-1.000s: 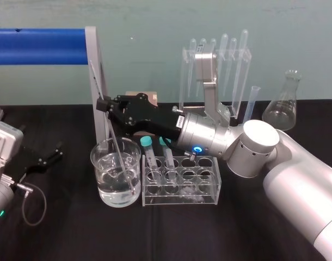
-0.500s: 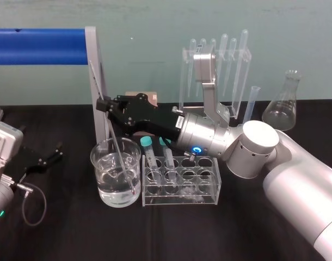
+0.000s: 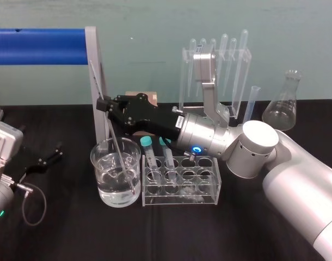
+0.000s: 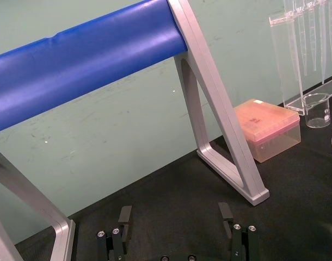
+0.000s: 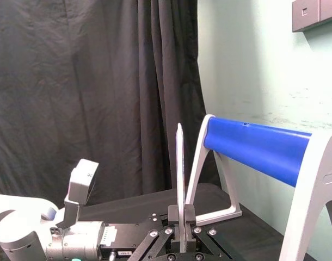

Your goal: Hold the thermometer with one hand and immerse one end into the beaker, then reinsert it into the test tube rack.

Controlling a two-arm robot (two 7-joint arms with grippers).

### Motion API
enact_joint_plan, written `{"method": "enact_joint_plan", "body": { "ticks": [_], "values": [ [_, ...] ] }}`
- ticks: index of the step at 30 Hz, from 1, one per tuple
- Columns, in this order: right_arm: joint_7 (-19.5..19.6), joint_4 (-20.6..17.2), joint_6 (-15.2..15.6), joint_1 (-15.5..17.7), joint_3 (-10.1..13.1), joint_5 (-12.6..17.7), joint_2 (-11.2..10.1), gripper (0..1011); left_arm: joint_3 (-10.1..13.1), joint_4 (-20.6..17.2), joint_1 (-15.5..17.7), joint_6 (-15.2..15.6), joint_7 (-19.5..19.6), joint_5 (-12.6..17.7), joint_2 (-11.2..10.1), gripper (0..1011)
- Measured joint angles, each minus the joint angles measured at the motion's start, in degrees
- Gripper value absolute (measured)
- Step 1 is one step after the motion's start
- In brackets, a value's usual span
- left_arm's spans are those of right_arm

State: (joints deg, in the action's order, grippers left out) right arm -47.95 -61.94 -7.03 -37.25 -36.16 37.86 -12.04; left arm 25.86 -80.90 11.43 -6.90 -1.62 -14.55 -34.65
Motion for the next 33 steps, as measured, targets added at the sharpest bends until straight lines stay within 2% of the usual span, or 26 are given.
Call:
{"method": "enact_joint_plan", "body": {
  "ticks": [33],
  "values": [
    [0.33,-0.09,0.3,0.03,0.02,-0.32,-0.15,55,0.0,0.0,0.0,0.0,0.0,0.0,0.0,1008]
  ]
}}
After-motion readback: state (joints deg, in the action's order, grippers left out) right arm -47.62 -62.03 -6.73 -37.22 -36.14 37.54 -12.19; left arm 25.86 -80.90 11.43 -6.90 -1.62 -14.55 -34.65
